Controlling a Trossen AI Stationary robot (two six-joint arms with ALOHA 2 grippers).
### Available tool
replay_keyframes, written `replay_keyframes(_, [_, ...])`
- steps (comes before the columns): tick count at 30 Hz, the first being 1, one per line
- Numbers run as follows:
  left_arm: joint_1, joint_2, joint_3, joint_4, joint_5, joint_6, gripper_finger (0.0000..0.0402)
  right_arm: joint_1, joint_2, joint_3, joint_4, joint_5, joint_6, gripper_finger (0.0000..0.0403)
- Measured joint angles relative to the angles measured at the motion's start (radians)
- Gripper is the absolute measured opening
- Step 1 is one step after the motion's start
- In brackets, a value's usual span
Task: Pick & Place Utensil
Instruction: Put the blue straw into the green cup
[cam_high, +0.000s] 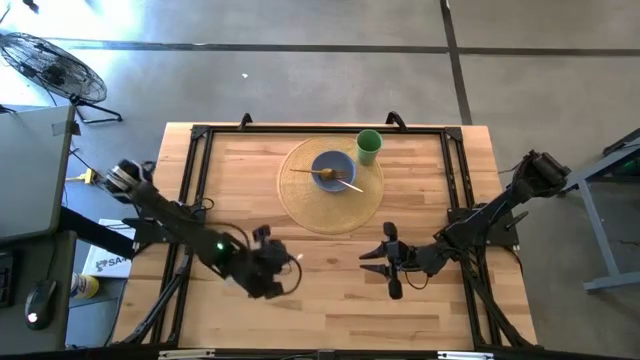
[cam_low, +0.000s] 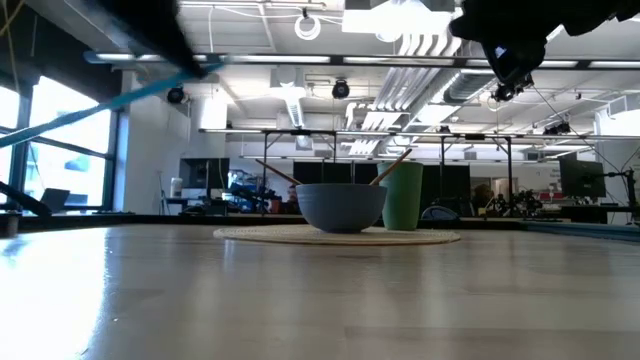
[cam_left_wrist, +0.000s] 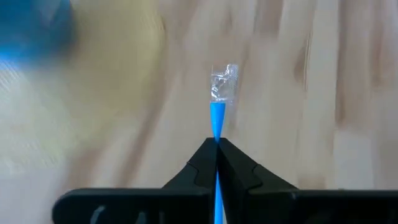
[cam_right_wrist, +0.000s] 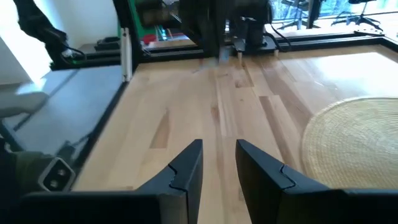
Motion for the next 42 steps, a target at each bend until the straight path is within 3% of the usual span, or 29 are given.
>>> replay_keyframes(6, [0.010, -0.119, 0.001, 0.176, -0.182, 0.233, 0.0001, -0.003, 0.000, 0.000, -0.025, 0.044, -0.082, 0.0090])
replay_keyframes(11, [0.103, -0.171, 0.001, 0.348, -0.140, 0.417, 0.0001, -0.018, 0.000, 0.000, -0.044, 0.063, -0.105, 0.0090])
replay_keyframes(17, [0.289, -0.181, 0.001, 0.560, 0.084, 0.625, 0.0001, -0.047, 0.000, 0.000, -0.071, 0.057, -0.105, 0.0090])
replay_keyframes(25, [0.528, -0.136, 0.005, 0.888, 0.399, 0.760, 0.0001, -0.060, 0.000, 0.000, -0.106, 0.055, -0.046, 0.0090])
replay_keyframes(37, [0.819, 0.080, 0.015, 1.379, 0.707, 0.764, 0.0001, -0.059, 0.000, 0.000, -0.096, 0.016, -0.045, 0.0090])
replay_keyframes(42, [0.939, 0.190, 0.129, 1.394, 0.848, 0.735, 0.0000, -0.059, 0.000, 0.000, -0.089, 0.013, -0.058, 0.0090])
